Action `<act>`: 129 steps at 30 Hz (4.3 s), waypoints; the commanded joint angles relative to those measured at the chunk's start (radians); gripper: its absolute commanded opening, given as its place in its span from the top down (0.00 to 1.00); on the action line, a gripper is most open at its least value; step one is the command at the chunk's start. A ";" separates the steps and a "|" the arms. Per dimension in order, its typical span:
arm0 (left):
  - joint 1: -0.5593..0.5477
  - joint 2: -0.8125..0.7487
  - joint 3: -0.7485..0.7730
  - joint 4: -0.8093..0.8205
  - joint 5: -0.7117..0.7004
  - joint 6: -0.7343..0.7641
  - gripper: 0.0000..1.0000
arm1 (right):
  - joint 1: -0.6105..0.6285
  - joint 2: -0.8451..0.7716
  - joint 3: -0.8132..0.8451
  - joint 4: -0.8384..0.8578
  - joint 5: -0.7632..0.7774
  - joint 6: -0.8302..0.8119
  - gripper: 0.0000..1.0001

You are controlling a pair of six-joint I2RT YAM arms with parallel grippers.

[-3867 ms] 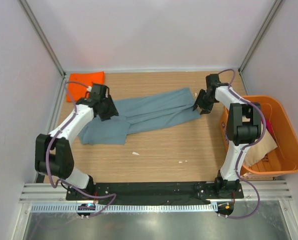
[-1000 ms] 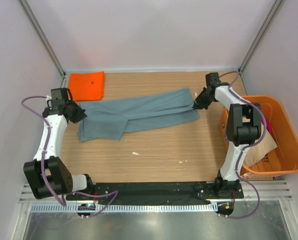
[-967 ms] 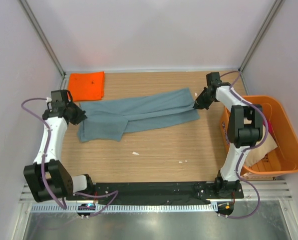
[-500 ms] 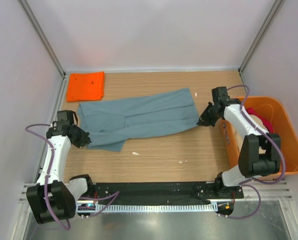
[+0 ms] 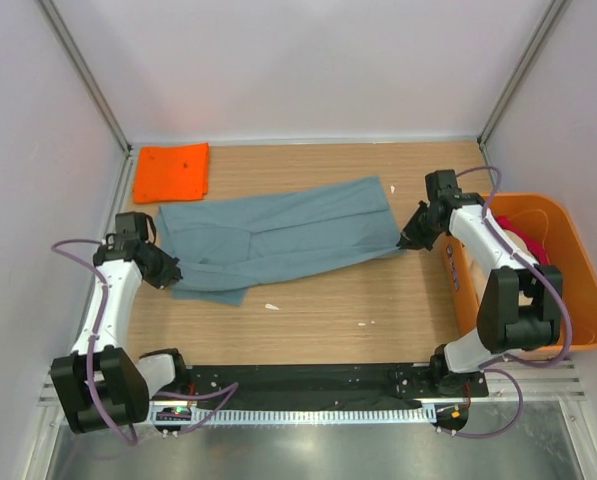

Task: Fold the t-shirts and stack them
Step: Fold the tshirt

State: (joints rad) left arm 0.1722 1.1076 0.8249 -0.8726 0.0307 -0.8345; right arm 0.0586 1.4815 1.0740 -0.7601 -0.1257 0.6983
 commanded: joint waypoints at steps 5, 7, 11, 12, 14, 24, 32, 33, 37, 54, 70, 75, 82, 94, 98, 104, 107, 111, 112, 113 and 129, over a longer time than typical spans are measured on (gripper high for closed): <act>-0.003 0.087 0.135 0.109 0.003 0.009 1.00 | -0.011 0.172 0.237 0.024 0.074 -0.042 0.98; -0.002 0.104 0.146 0.133 0.003 0.009 1.00 | -0.013 0.235 0.276 0.034 0.061 -0.040 0.98; -0.003 0.150 0.161 0.156 -0.009 0.008 1.00 | -0.013 0.341 0.377 0.044 0.031 -0.045 0.98; -0.003 0.170 0.164 0.158 -0.012 0.008 1.00 | -0.011 0.361 0.395 0.045 0.025 -0.051 0.99; -0.002 0.185 0.169 0.168 -0.015 0.009 1.00 | -0.011 0.410 0.443 0.044 0.021 -0.062 0.98; -0.003 0.302 0.223 0.202 -0.017 0.003 1.00 | -0.013 0.577 0.629 0.028 0.011 -0.088 0.98; -0.002 0.388 0.270 0.219 -0.023 0.005 1.00 | -0.014 0.669 0.719 0.002 0.001 -0.092 0.95; -0.002 0.397 0.275 0.224 -0.023 0.003 1.00 | -0.014 0.674 0.722 0.002 0.001 -0.094 0.95; -0.002 0.431 0.283 0.233 -0.023 0.000 1.00 | -0.014 0.700 0.734 0.005 -0.003 -0.097 0.94; -0.010 0.404 0.295 0.275 -0.052 0.080 0.50 | 0.006 0.663 0.908 -0.091 0.037 -0.255 0.53; -0.034 0.189 0.125 0.140 -0.084 0.089 0.51 | 0.530 0.571 0.472 0.634 -0.416 0.067 0.55; -0.034 0.176 0.083 0.011 -0.141 -0.020 0.62 | 0.655 0.559 0.402 0.618 -0.385 0.049 0.55; -0.034 0.066 -0.046 -0.052 -0.209 -0.141 0.63 | 0.785 0.505 0.314 0.496 -0.290 -0.062 0.51; -0.033 0.198 -0.089 0.078 -0.186 -0.075 0.59 | 0.813 0.594 0.346 0.498 -0.265 -0.034 0.50; -0.033 0.213 -0.089 0.116 -0.176 -0.064 0.59 | 0.820 0.631 0.374 0.504 -0.276 -0.025 0.50; -0.033 0.235 -0.096 0.144 -0.180 -0.049 0.56 | 0.833 0.677 0.417 0.492 -0.279 -0.011 0.51; -0.033 0.254 -0.101 0.153 -0.163 -0.051 0.56 | 0.843 0.698 0.438 0.467 -0.270 -0.007 0.51; -0.033 0.282 -0.113 0.182 -0.146 -0.049 0.61 | 0.856 0.714 0.454 0.436 -0.247 -0.005 0.51; -0.033 0.288 -0.116 0.188 -0.141 -0.045 0.64 | 0.860 0.714 0.455 0.433 -0.244 -0.005 0.52; -0.033 0.293 -0.116 0.202 -0.144 -0.043 0.66 | 0.860 0.717 0.457 0.426 -0.242 -0.005 0.53; -0.034 0.262 -0.066 0.193 -0.124 -0.008 1.00 | 0.880 0.758 0.532 0.363 -0.147 -0.008 0.92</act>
State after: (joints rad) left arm 0.1387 1.4033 0.7204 -0.6907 -0.0902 -0.8555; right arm 0.9295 2.2169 1.5860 -0.3492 -0.3450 0.7151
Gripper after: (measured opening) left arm 0.004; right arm 0.088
